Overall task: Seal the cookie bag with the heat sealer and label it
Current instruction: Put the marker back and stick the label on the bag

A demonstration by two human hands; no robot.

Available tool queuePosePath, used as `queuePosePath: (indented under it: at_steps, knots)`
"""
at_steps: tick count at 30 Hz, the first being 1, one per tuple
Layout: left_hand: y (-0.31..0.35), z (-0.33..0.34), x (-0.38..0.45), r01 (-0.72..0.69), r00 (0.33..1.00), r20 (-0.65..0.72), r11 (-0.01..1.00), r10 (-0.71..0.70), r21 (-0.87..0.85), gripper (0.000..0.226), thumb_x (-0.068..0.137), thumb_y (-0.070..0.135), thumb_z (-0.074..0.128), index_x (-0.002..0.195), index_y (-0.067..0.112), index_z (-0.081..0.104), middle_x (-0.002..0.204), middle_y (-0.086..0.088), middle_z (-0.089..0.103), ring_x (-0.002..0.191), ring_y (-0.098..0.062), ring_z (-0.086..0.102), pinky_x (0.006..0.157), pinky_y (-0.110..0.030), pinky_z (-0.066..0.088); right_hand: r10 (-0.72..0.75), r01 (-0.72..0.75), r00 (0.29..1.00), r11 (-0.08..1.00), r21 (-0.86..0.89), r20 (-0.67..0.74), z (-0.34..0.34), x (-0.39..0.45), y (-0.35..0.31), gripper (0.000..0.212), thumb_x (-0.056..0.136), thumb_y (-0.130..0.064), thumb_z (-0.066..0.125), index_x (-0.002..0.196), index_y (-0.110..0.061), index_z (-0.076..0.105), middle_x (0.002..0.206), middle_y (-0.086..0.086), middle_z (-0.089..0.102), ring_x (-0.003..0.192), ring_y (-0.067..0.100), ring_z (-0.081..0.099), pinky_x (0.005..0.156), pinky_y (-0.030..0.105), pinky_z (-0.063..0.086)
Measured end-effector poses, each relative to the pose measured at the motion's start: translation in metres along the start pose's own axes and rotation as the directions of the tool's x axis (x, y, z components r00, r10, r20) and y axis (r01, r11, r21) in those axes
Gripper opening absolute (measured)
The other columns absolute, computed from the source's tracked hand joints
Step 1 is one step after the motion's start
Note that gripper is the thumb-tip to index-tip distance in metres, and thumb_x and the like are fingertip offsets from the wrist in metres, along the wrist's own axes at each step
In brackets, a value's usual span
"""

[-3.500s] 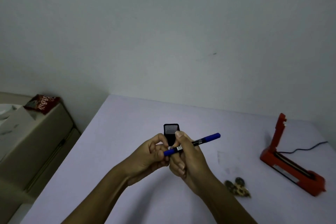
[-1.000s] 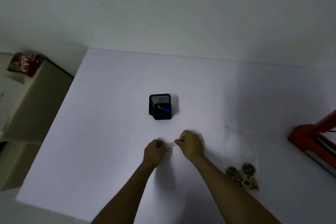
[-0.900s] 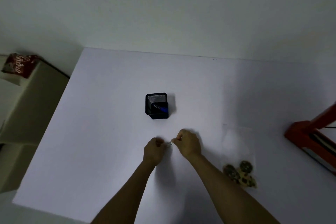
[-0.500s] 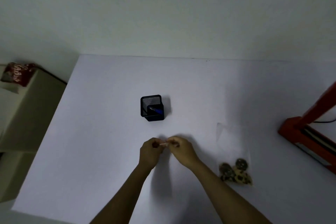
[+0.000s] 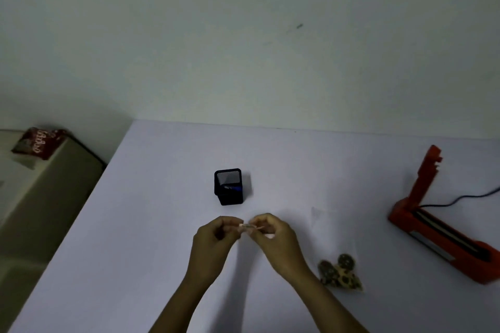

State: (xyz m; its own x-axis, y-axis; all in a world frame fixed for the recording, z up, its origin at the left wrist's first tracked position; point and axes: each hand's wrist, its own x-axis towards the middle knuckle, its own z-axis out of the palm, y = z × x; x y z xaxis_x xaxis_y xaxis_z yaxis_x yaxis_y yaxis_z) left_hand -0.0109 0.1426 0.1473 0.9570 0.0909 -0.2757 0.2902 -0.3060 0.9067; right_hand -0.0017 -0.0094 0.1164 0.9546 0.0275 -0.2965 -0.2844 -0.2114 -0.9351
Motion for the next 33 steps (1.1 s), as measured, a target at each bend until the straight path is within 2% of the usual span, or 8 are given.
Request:
queuePosePath:
  at_steps: [4, 7, 10, 15, 21, 26, 31, 33]
  knots:
    - [0.014, -0.011, -0.007, -0.062, 0.997, -0.045, 0.998, 0.062, 0.01, 0.009, 0.084, 0.014, 0.071, 0.088, 0.022, 0.072, 0.074, 0.006, 0.074, 0.074, -0.003, 0.069, 0.066, -0.01, 0.05, -0.245, 0.214, 0.96, 0.954, -0.209, -0.138, 0.005, -0.015, -0.025, 0.023, 0.08, -0.023, 0.076, 0.078, -0.04, 0.061, 0.088, -0.015, 0.063, 0.081, 0.005, 0.06, 0.063, 0.014, 0.051]
    - [0.022, -0.015, -0.011, -0.089, 0.995, -0.056, 0.996, 0.087, -0.022, 0.007, 0.084, 0.018, 0.072, 0.091, 0.021, 0.072, 0.076, 0.005, 0.075, 0.074, -0.002, 0.07, 0.065, -0.007, 0.05, -0.32, 0.28, 0.936, 0.928, -0.246, -0.143, 0.009, -0.026, -0.039, 0.017, 0.084, -0.018, 0.073, 0.082, -0.035, 0.068, 0.083, -0.02, 0.065, 0.08, 0.001, 0.062, 0.065, 0.013, 0.051]
    - [0.029, -0.016, -0.013, -0.107, 0.993, -0.057, 0.991, 0.102, -0.086, 0.01, 0.084, 0.017, 0.071, 0.095, 0.017, 0.074, 0.084, 0.003, 0.076, 0.077, -0.003, 0.071, 0.067, -0.009, 0.051, -0.338, 0.304, 0.927, 0.931, -0.203, -0.164, 0.011, -0.031, -0.049, 0.012, 0.087, -0.016, 0.069, 0.095, -0.022, 0.076, 0.086, -0.017, 0.069, 0.082, -0.004, 0.064, 0.069, 0.009, 0.05]
    - [0.04, -0.025, -0.017, -0.154, 0.988, -0.032, 0.975, 0.151, -0.163, 0.018, 0.085, 0.016, 0.071, 0.102, 0.015, 0.074, 0.093, 0.003, 0.077, 0.087, -0.007, 0.072, 0.082, -0.021, 0.055, -0.36, 0.331, 0.914, 0.929, -0.167, -0.19, 0.008, -0.039, -0.069, 0.013, 0.087, -0.017, 0.07, 0.095, -0.024, 0.076, 0.081, -0.026, 0.067, 0.082, -0.008, 0.065, 0.071, 0.007, 0.049]
    - [0.047, -0.034, -0.021, -0.206, 0.978, -0.008, 0.964, 0.208, -0.165, 0.02, 0.086, 0.016, 0.07, 0.105, 0.015, 0.074, 0.094, 0.004, 0.077, 0.089, -0.006, 0.072, 0.082, -0.018, 0.054, -0.383, 0.364, 0.908, 0.922, -0.133, -0.171, 0.006, -0.044, -0.083, 0.011, 0.085, -0.016, 0.071, 0.092, -0.021, 0.078, 0.074, -0.023, 0.071, 0.079, -0.005, 0.068, 0.073, 0.008, 0.05]
    - [0.048, -0.037, -0.023, -0.245, 0.969, -0.018, 0.964, 0.245, -0.107, 0.02, 0.085, 0.019, 0.07, 0.105, 0.018, 0.074, 0.091, 0.006, 0.077, 0.087, -0.003, 0.072, 0.078, -0.012, 0.053, -0.406, 0.377, 0.9, 0.907, -0.188, -0.16, 0.008, -0.047, -0.086, 0.011, 0.086, -0.015, 0.07, 0.094, -0.019, 0.077, 0.066, -0.037, 0.064, 0.078, -0.01, 0.066, 0.07, 0.004, 0.047]
    - [0.047, -0.039, -0.024, -0.244, 0.97, -0.029, 0.965, 0.242, -0.1, 0.018, 0.085, 0.018, 0.071, 0.102, 0.018, 0.075, 0.087, 0.003, 0.077, 0.084, -0.006, 0.072, 0.079, -0.017, 0.052, -0.408, 0.376, 0.902, 0.903, -0.209, -0.139, 0.008, -0.05, -0.087, 0.013, 0.088, -0.016, 0.068, 0.098, -0.017, 0.077, 0.073, -0.029, 0.064, 0.079, -0.012, 0.064, 0.072, 0.005, 0.048]
    - [0.048, -0.039, -0.025, -0.245, 0.969, -0.033, 0.965, 0.243, -0.098, 0.017, 0.084, 0.018, 0.072, 0.101, 0.017, 0.075, 0.087, 0.002, 0.077, 0.084, -0.006, 0.073, 0.076, -0.013, 0.052, -0.403, 0.37, 0.905, 0.904, -0.212, -0.137, 0.007, -0.05, -0.087, 0.013, 0.088, -0.016, 0.068, 0.097, -0.018, 0.077, 0.074, -0.027, 0.064, 0.079, -0.012, 0.064, 0.071, 0.005, 0.047]
